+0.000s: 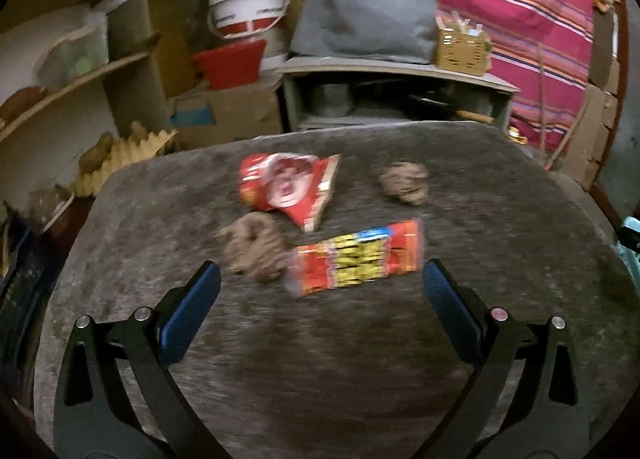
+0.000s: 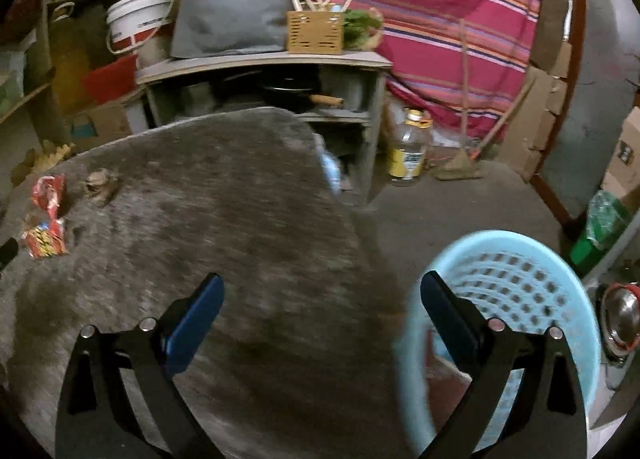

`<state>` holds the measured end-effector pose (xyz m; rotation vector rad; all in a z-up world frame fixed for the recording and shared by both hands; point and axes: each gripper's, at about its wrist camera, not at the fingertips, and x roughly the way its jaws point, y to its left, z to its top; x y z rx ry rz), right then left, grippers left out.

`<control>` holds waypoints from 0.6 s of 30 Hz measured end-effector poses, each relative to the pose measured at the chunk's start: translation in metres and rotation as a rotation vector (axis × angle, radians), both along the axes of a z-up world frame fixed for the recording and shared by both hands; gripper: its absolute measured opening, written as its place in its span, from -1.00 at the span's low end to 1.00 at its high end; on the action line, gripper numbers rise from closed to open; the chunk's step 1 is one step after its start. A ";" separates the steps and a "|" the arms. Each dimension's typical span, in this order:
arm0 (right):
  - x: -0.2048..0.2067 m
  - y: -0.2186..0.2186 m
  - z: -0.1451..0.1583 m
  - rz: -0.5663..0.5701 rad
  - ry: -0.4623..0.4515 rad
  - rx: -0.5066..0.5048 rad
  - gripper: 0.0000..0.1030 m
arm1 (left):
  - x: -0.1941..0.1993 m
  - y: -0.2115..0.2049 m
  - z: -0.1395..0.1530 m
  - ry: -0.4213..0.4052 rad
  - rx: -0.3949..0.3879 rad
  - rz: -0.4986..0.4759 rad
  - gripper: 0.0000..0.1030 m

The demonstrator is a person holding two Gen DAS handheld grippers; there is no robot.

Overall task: Collect trash
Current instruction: 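Move both open tools back over the table toward the remaining trash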

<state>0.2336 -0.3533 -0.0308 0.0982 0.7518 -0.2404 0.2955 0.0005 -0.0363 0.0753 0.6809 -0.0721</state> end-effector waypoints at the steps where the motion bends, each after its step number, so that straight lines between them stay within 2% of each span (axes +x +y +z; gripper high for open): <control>1: 0.006 0.006 -0.002 0.012 0.005 0.008 0.88 | 0.004 0.008 -0.002 0.006 -0.002 0.015 0.89; 11: 0.036 0.038 -0.008 0.060 0.021 0.001 0.88 | 0.046 0.054 -0.015 0.040 0.002 0.120 0.89; 14: 0.042 0.041 -0.008 0.065 0.024 0.001 0.88 | 0.062 0.059 -0.023 0.062 0.003 0.129 0.76; 18: 0.047 0.049 -0.008 0.073 0.030 -0.014 0.88 | 0.079 0.059 -0.035 0.112 -0.025 0.085 0.59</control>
